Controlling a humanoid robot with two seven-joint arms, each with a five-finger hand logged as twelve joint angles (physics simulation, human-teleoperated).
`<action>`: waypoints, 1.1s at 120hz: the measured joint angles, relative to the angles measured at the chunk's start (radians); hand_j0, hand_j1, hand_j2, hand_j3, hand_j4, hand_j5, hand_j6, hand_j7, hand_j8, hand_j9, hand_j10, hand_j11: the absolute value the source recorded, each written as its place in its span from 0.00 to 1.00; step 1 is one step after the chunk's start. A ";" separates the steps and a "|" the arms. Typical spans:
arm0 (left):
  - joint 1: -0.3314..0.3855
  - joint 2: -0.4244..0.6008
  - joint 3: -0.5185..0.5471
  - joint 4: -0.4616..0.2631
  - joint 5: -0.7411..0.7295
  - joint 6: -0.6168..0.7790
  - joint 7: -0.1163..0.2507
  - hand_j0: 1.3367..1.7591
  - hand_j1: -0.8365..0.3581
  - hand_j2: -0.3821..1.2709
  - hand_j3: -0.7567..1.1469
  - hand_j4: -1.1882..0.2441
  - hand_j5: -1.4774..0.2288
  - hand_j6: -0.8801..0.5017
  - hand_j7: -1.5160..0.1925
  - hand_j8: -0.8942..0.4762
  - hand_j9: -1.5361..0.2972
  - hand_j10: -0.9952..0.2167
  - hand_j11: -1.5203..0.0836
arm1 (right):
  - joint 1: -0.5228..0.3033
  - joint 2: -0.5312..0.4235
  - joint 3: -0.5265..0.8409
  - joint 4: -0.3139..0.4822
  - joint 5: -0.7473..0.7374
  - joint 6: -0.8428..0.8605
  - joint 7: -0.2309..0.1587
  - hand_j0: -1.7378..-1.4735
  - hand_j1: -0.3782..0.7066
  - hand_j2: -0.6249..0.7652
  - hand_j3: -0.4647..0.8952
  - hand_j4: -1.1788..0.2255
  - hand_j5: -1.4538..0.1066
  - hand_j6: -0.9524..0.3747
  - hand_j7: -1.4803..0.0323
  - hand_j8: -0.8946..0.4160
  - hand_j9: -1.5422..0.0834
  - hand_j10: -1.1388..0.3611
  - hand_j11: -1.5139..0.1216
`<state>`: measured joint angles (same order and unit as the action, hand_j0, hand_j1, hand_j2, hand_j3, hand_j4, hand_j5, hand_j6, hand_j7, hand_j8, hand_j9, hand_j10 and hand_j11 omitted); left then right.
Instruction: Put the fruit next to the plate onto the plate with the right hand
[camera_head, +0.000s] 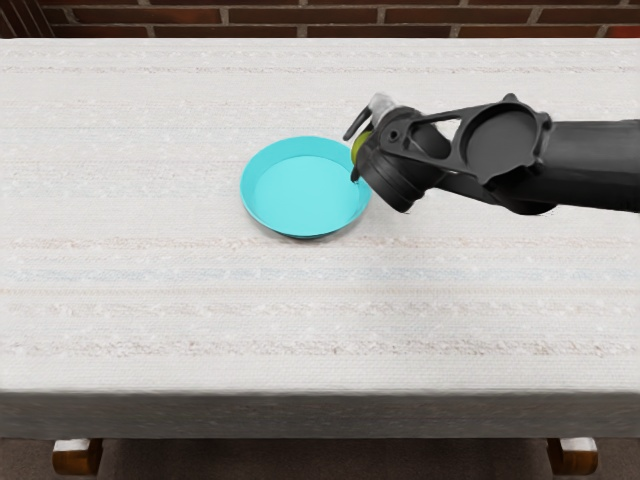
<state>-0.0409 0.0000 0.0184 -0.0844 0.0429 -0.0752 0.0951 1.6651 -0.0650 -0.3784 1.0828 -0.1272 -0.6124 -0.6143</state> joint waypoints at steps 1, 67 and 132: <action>0.000 0.000 0.000 0.000 0.000 0.000 0.000 0.76 0.75 0.26 0.40 0.66 0.68 0.46 0.70 0.47 0.67 0.62 0.75 | 0.001 0.005 0.000 -0.008 0.001 0.000 0.000 0.36 0.52 0.60 0.34 0.22 0.21 0.34 0.23 0.47 0.24 0.50 0.20; 0.001 0.000 0.000 0.000 0.000 0.000 0.000 0.76 0.75 0.26 0.40 0.66 0.68 0.46 0.70 0.47 0.67 0.62 0.75 | -0.084 0.065 0.071 -0.331 -0.005 0.018 0.001 0.38 0.54 0.60 0.34 0.21 0.22 0.36 0.23 0.49 0.23 0.54 0.18; 0.001 0.000 0.000 0.000 0.000 0.000 0.000 0.76 0.75 0.26 0.40 0.66 0.68 0.46 0.70 0.47 0.67 0.62 0.75 | -0.126 0.065 0.219 -0.363 0.002 0.258 0.003 0.35 0.51 0.62 0.34 0.22 0.19 0.27 0.23 0.45 0.23 0.52 0.19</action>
<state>-0.0399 0.0000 0.0183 -0.0844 0.0430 -0.0752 0.0951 1.5396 0.0000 -0.1593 0.7195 -0.1248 -0.3542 -0.6115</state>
